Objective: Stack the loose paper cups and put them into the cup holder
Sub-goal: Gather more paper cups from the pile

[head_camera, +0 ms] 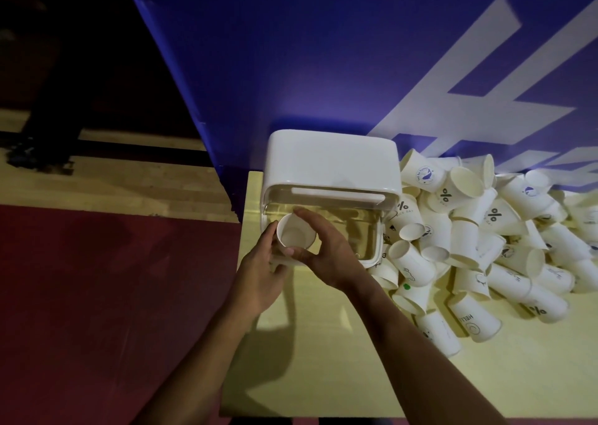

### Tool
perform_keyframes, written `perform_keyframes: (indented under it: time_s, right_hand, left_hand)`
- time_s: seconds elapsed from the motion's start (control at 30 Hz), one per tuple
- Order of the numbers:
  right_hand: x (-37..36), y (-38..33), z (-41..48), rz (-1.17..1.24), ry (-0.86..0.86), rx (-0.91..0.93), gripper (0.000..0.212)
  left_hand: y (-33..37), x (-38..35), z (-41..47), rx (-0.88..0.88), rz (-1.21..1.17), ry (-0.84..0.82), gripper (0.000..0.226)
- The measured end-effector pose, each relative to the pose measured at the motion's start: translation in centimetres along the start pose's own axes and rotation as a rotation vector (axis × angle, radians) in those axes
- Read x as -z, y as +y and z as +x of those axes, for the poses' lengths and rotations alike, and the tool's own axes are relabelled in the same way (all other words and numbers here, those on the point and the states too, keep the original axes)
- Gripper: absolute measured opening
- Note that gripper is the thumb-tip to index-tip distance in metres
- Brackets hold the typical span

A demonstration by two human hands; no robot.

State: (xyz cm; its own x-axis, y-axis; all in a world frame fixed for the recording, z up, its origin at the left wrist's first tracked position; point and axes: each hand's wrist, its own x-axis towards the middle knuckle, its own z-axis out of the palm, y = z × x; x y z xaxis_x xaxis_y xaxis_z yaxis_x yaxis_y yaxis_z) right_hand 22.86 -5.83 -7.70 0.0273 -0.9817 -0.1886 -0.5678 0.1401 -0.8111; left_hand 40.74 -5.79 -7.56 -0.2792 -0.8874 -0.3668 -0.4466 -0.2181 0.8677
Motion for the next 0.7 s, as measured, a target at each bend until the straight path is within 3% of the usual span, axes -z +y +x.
perform_keyframes:
  time_s: [0.33, 0.5, 0.6, 0.7]
  right_hand:
    - [0.5, 0.0, 0.6, 0.025, -0.048, -0.017, 0.075]
    - [1.3, 0.0, -1.1, 0.143, -0.009, -0.063, 0.083]
    - [2.9, 1.5, -4.2, 0.208, 0.112, -0.130, 0.063]
    - [6.0, 3.7, -7.8, 0.217, 0.244, -0.194, 0.035]
  left_hand:
    - [0.2, -0.4, -0.1, 0.004, 0.068, 0.040, 0.096]
    - [1.6, -0.3, -1.5, -0.039, 0.170, 0.185, 0.080]
    - [3.6, -1.0, -2.8, -0.133, 0.262, 0.389, 0.055]
    - [6.8, -3.9, -2.8, -0.323, 0.273, 0.365, 0.042]
